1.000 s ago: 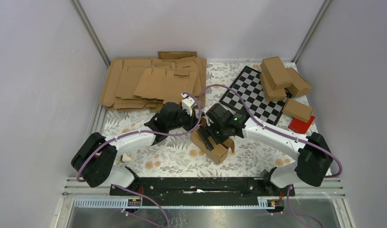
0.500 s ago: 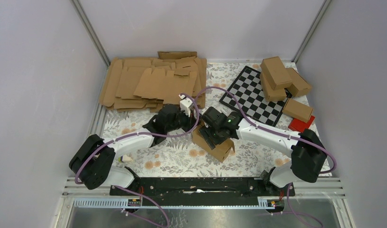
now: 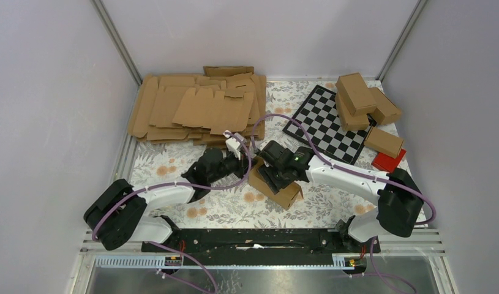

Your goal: Fold the paper box

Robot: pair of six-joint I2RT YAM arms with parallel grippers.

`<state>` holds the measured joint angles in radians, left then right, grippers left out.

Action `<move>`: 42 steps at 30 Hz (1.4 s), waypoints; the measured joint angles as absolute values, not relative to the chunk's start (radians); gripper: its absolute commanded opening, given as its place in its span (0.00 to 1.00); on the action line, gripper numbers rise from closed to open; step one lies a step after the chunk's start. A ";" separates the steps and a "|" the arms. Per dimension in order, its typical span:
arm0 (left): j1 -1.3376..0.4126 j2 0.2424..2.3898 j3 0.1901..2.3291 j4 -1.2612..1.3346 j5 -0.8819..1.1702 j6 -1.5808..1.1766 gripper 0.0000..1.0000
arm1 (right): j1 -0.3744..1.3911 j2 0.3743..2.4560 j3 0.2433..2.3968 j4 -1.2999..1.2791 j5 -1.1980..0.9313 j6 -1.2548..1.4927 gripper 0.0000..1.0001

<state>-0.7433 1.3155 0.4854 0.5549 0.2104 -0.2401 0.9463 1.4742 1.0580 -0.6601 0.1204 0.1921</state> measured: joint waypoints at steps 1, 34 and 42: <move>-0.748 1.311 0.468 0.582 0.199 -0.245 0.00 | 0.948 1.474 1.058 -0.660 0.120 0.192 0.55; -0.989 1.308 0.241 0.949 -0.279 -0.434 0.00 | 0.945 1.316 0.964 -0.587 0.180 0.237 1.00; -1.108 1.309 0.224 0.982 -0.423 -0.404 0.00 | 0.944 1.222 0.918 -0.615 0.190 0.264 1.00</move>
<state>-1.1076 1.3094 0.2241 0.9821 -0.4229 -0.4042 0.9440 1.2224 0.9184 -0.6147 0.1898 0.2638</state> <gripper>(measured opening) 0.013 0.993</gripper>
